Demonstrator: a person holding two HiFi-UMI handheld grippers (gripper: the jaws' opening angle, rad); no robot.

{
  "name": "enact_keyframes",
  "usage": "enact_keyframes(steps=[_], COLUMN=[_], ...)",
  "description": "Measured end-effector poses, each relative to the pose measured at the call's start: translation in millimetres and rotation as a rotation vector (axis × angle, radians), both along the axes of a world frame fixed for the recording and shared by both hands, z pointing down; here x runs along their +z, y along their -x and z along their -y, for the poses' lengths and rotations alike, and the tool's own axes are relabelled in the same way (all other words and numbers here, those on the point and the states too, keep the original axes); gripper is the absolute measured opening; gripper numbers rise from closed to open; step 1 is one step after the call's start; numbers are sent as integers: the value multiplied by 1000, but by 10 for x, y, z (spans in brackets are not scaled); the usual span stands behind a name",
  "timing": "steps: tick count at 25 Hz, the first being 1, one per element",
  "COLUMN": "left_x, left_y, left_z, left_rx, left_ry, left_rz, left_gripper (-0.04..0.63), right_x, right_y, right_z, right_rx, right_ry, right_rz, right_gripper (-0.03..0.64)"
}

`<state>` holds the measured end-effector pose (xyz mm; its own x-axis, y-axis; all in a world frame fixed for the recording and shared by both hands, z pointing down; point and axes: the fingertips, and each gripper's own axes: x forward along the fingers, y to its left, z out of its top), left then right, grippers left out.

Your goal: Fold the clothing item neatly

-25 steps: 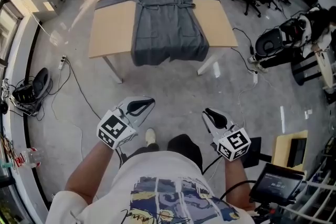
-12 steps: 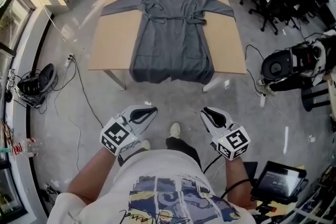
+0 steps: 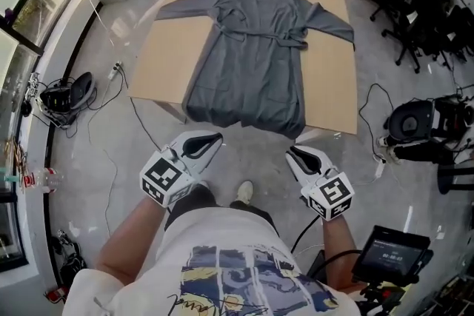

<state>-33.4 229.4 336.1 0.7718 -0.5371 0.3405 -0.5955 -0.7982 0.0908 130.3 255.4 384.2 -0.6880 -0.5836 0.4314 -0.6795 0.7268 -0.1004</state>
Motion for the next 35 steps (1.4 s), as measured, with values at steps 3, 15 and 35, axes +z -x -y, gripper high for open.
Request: enact_keyframes(steps=[3,15,35], left_x=[20,278,1221], left_y=[33,904,3136], left_z=[133,1403,4318], left_rx=[-38,-171,-438], left_ry=[6,4,154], left_rz=[-3,27,71], left_gripper=[8,54,64], right_x=[46,188,431], right_y=[59,538,1723], right_z=[181,1149,2914], right_rx=[-31,-75,-40], right_ry=[6,40,139], right_rz=[9,-61,-123], right_gripper=[43,43,43])
